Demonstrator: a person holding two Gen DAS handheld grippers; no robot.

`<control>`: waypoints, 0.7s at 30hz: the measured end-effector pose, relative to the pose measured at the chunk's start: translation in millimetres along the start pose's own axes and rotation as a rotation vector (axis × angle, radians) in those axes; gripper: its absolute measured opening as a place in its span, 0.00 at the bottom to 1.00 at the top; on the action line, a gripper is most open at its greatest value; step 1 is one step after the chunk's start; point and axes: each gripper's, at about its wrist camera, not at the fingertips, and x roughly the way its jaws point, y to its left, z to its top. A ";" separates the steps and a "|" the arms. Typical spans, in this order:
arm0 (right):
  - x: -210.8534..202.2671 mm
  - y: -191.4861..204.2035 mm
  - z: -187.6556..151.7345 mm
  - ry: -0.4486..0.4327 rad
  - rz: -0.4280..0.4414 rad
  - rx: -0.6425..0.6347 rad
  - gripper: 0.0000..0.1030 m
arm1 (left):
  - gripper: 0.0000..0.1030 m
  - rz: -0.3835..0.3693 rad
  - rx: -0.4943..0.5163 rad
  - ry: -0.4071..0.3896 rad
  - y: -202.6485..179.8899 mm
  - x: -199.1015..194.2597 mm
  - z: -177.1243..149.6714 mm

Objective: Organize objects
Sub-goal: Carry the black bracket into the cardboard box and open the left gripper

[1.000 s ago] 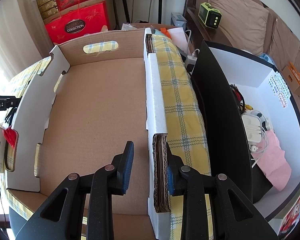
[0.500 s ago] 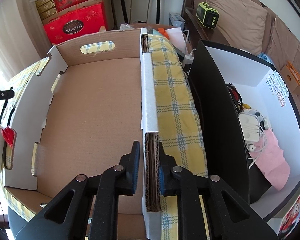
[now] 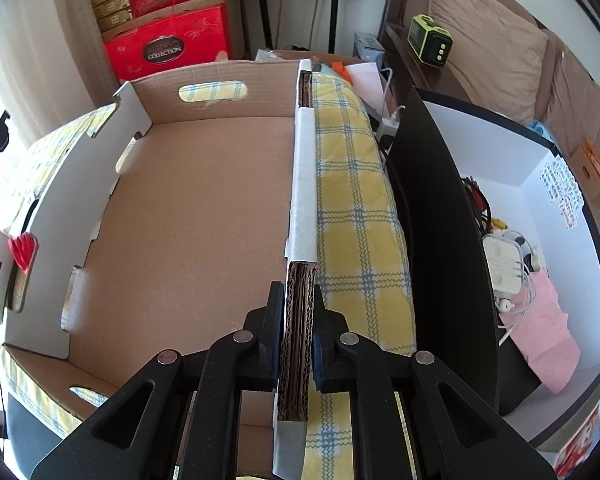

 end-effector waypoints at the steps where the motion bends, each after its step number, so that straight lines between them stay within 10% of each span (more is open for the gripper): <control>1: -0.4 1.8 -0.9 -0.003 -0.003 -0.009 0.10 | 0.12 -0.014 0.005 0.003 -7.0 0.8 -0.4; 15: 0.5 0.6 -1.7 -0.001 0.007 -0.002 0.10 | 0.13 -0.016 0.031 0.166 -52.1 76.3 -12.6; 21: 0.4 1.4 -1.6 0.002 0.006 0.002 0.10 | 0.38 0.007 0.033 0.139 -44.3 66.7 -15.2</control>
